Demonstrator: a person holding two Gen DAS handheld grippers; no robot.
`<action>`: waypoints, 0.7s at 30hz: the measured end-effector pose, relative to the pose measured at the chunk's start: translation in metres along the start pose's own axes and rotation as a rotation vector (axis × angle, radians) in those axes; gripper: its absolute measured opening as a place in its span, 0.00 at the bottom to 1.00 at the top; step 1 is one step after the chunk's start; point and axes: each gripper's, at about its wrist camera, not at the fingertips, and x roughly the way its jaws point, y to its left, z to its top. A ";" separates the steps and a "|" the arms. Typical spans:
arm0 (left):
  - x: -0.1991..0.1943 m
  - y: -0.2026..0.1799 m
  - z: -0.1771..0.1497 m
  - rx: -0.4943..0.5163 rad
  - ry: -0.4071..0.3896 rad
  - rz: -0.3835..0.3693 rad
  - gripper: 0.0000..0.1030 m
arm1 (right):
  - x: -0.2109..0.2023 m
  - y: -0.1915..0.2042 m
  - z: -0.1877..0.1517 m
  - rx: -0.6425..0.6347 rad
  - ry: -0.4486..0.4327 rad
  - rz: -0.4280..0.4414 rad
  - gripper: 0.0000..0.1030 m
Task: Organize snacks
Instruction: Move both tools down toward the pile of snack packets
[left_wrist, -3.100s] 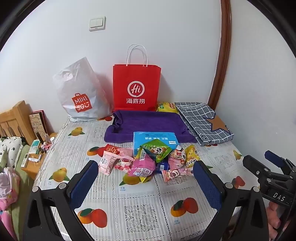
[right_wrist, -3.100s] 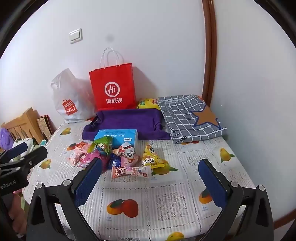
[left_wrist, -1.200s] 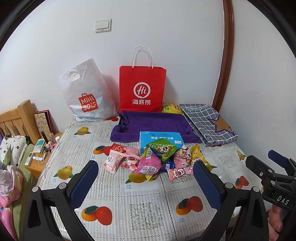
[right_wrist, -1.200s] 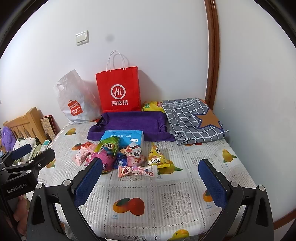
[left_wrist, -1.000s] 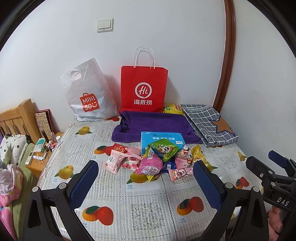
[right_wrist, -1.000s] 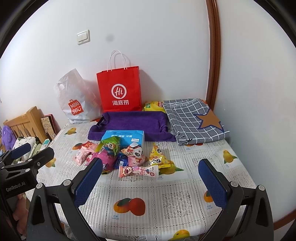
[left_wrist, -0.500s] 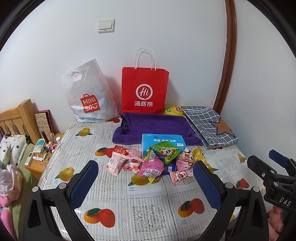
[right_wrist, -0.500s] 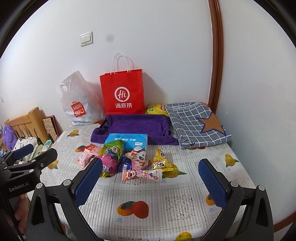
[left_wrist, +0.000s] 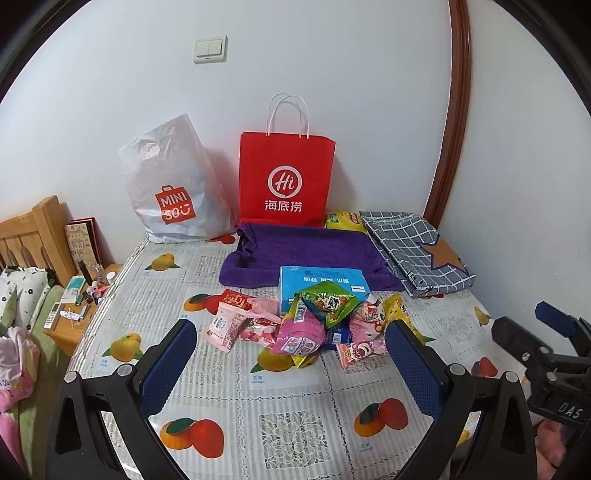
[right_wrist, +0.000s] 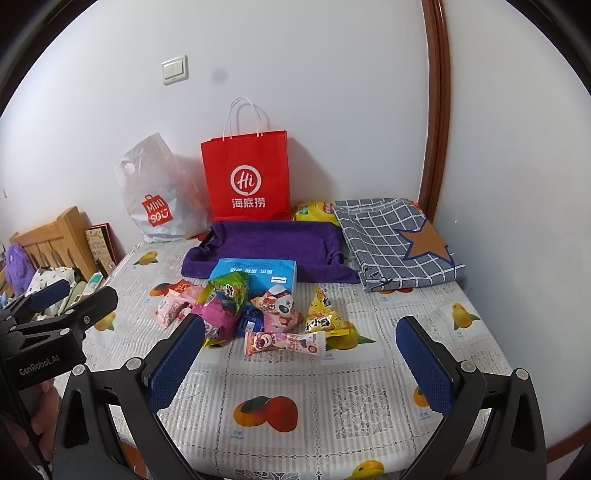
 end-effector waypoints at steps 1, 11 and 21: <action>0.001 0.000 -0.001 0.006 -0.002 0.002 1.00 | 0.000 0.000 -0.001 0.002 -0.002 0.003 1.00; 0.022 0.008 -0.004 0.008 0.004 0.024 0.99 | 0.018 -0.003 -0.002 0.004 0.009 -0.007 1.00; 0.079 0.025 -0.001 -0.016 0.104 -0.010 0.99 | 0.068 -0.017 -0.003 -0.003 0.060 0.003 1.00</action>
